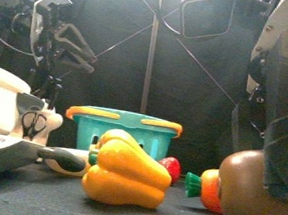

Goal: Grab kiwi

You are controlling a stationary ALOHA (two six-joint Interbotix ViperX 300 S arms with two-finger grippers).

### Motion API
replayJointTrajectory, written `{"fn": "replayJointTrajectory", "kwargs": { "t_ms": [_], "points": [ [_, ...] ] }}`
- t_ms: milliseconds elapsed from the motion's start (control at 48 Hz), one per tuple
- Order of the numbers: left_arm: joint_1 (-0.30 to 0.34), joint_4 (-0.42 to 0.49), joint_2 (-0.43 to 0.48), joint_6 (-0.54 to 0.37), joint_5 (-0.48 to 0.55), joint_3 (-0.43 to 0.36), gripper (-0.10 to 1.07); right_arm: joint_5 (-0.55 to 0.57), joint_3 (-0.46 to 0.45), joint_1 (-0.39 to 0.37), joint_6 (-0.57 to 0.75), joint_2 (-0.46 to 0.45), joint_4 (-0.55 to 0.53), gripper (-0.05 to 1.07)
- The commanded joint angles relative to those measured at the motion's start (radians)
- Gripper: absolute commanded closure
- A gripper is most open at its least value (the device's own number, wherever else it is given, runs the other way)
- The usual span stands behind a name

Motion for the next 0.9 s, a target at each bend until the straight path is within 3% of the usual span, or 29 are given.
{"fn": "replayJointTrajectory", "kwargs": {
  "t_ms": [0, 396, 875],
  "points": [
    [0.003, 0.002, -0.002, 0.002, -0.005, -0.026, 0.24, -0.002, -0.006, -0.002, -0.002, -0.02, 0.0, 0.17],
    [0.005, 0.002, -0.002, 0.002, -0.005, -0.025, 0.24, 0.002, -0.006, -0.009, -0.002, -0.046, -0.014, 0.3],
    [0.003, 0.002, -0.002, 0.002, -0.003, -0.026, 0.24, 0.037, -0.017, -0.028, -0.005, -0.098, -0.08, 0.31]
  ]
}}
